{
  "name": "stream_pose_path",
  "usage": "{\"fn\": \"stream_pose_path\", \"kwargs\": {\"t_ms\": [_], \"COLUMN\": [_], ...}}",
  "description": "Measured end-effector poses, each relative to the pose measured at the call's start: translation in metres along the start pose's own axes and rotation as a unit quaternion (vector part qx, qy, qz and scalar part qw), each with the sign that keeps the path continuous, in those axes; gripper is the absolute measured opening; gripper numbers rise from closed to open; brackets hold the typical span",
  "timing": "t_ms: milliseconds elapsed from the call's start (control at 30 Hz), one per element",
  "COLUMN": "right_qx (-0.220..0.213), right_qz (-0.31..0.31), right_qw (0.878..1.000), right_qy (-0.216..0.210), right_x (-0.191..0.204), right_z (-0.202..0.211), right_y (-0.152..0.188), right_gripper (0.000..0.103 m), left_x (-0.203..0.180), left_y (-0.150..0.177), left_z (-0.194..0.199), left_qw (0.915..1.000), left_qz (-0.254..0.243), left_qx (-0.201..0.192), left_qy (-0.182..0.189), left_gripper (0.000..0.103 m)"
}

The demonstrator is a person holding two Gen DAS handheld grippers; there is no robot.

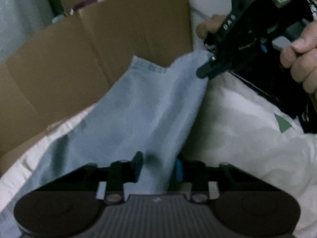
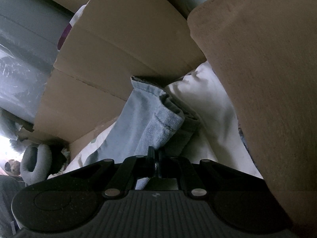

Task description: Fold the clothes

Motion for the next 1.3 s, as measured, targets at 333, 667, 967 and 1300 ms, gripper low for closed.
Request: {"fn": "stream_pose_path", "kwargs": {"t_ms": [333,667,967,1300], "right_qx": [-0.002,-0.010,0.020,0.071], "right_qz": [-0.012,0.022,0.039,0.038], "right_qw": [0.999,0.998,0.999,0.994], "right_qy": [-0.032,-0.050,-0.024,0.077], "right_x": [0.011,0.032,0.037,0.026], "right_z": [0.002,0.004,-0.028,-0.048], "right_y": [-0.004,-0.020,-0.010,-0.012], "right_gripper": [0.032,0.036,0.064,0.083], "left_x": [0.010,0.036,0.036,0.030], "left_y": [-0.012,-0.027,-0.028,-0.027], "left_z": [0.006,0.014,0.006,0.004], "left_qw": [0.9977,0.9937,0.9938,0.9947], "left_qz": [0.050,0.089,0.085,0.073], "left_qx": [-0.029,-0.052,-0.047,-0.040], "left_qy": [0.035,0.045,0.054,0.061], "left_gripper": [0.006,0.004,0.004,0.004]}}
Point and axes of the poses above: each gripper's, at about its wrist camera, not at the fingertips, and z roughly against the way its jaws point, x to its left, y to its underside, the point moved 5 cm from there along -z, roughly the way its jaws point, and after that the axes turned 5 degrees about -z, right-handed, at the moved point
